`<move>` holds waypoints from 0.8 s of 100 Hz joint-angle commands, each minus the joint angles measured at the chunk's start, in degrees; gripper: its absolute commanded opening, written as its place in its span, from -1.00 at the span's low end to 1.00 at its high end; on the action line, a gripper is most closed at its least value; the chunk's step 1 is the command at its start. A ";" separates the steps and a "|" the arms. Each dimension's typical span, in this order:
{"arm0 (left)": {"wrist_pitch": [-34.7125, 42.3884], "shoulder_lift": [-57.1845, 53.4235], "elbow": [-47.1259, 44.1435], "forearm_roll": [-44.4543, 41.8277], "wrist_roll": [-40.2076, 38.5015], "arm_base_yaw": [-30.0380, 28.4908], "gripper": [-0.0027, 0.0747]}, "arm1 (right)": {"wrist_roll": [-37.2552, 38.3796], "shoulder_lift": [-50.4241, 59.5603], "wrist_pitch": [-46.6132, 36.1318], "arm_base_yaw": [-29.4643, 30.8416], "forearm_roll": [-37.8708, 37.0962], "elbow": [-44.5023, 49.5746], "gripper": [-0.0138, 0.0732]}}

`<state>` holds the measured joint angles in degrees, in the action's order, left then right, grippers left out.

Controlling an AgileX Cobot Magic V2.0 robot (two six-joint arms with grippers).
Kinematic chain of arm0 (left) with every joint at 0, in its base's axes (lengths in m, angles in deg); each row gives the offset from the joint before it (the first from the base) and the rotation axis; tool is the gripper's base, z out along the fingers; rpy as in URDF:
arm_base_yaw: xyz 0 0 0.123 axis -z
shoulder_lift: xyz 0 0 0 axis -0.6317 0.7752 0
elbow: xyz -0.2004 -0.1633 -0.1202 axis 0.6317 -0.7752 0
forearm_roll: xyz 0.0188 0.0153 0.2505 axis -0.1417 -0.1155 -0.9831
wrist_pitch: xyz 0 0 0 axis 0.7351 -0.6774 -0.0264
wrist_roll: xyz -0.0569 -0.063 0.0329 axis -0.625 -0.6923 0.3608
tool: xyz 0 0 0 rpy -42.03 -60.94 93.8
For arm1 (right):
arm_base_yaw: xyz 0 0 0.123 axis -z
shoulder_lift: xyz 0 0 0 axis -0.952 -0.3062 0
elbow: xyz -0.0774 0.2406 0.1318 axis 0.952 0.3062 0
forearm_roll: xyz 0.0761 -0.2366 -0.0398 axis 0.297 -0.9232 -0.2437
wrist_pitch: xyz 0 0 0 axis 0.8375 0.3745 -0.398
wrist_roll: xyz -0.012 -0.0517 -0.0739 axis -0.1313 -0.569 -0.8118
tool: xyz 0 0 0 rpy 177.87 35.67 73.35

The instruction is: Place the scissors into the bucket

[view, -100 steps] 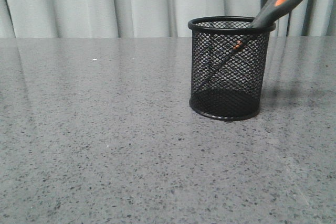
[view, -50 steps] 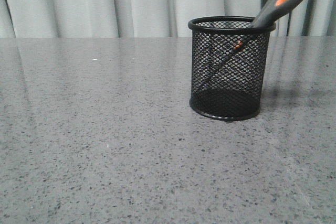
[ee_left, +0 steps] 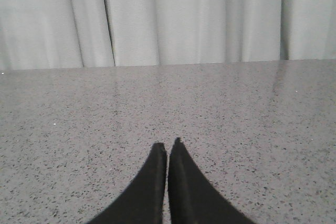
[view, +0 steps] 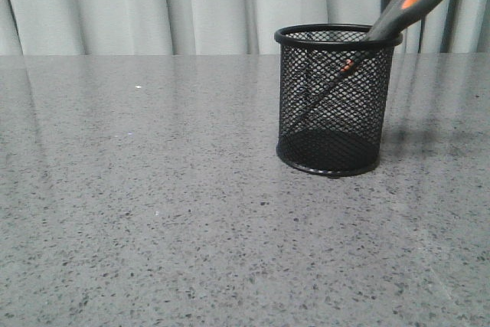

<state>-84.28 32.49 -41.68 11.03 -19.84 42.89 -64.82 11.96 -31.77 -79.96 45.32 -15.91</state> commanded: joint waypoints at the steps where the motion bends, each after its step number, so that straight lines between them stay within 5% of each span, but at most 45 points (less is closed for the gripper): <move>1: 5.00 -1.49 -1.01 0.43 -0.62 -0.06 -0.98 | -0.54 -0.63 -3.90 0.09 0.49 -1.40 -0.84; 80: 5.00 -1.49 -1.01 0.43 -0.62 -0.06 -0.98 | -0.40 -0.63 -3.72 0.09 -3.51 -1.31 -0.84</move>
<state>-84.28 32.49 -41.68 11.03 -19.84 42.89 -64.82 11.96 -31.73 -79.96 44.83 -15.91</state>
